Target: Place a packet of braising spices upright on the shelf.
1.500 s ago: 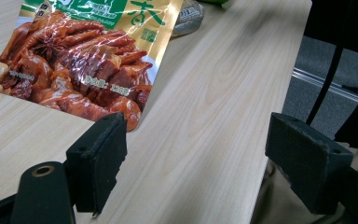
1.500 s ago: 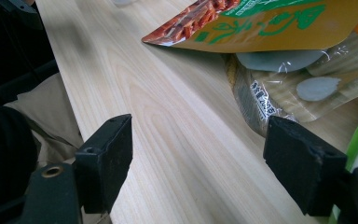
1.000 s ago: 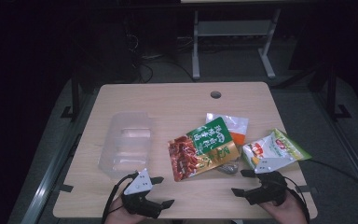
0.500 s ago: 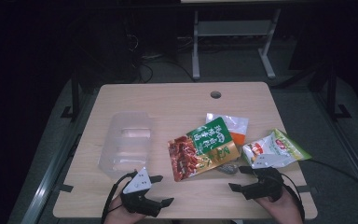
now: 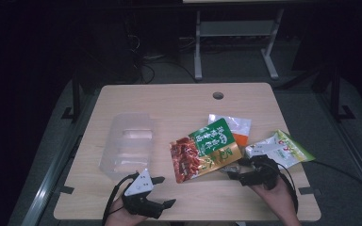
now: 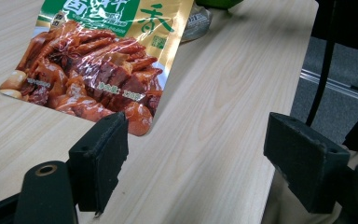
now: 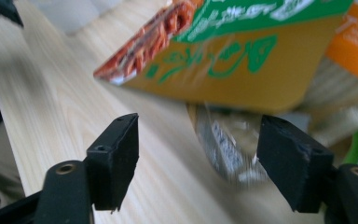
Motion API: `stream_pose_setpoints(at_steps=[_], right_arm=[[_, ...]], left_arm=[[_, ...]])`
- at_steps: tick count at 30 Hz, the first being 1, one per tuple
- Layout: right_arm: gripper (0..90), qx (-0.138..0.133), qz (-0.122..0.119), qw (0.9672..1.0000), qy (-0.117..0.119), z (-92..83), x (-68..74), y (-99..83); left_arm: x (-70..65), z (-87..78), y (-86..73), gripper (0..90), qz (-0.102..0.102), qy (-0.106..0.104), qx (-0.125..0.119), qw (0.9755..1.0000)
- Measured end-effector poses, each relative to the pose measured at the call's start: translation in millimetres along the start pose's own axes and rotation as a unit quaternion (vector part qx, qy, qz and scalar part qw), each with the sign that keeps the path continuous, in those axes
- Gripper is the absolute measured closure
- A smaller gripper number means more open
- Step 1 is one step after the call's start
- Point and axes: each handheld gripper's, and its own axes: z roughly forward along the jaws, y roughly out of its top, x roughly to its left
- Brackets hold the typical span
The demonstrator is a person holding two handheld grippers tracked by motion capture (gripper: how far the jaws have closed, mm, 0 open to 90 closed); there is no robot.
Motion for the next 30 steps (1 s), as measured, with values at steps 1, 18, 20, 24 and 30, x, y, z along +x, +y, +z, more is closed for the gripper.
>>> stream_pose_setpoints(at_steps=[1, 18, 20, 24, 30], right_arm=[[31.0, 0.002, 0.005, 1.0000, 0.004, 2.0, -0.2, 3.6], [75.3, -0.004, 0.054, 0.9984, 0.017, 29.3, -15.3, 29.2], [80.9, -0.007, 0.045, 0.9987, 0.024, 27.8, -13.2, 29.4], [87.5, -0.012, 0.031, 0.9990, 0.031, 24.8, -6.1, 30.5], [89.2, -0.020, 0.007, 0.9995, 0.023, 19.4, 4.1, 33.4]], left_arm=[[0.0, -0.4, 0.1, 21.6, 0.003, 0.001, 0.000, 1.0000], [-0.6, -0.2, 1.7, 22.8, 0.009, 0.001, 0.005, 0.9999], [-1.5, 0.0, 1.9, 23.1, 0.011, 0.001, 0.003, 0.9999], [-2.4, 0.4, 2.0, 23.3, 0.013, 0.001, 0.005, 0.9999], [-1.3, -0.3, 1.5, 23.5, 0.011, -0.001, 0.005, 0.9999]])
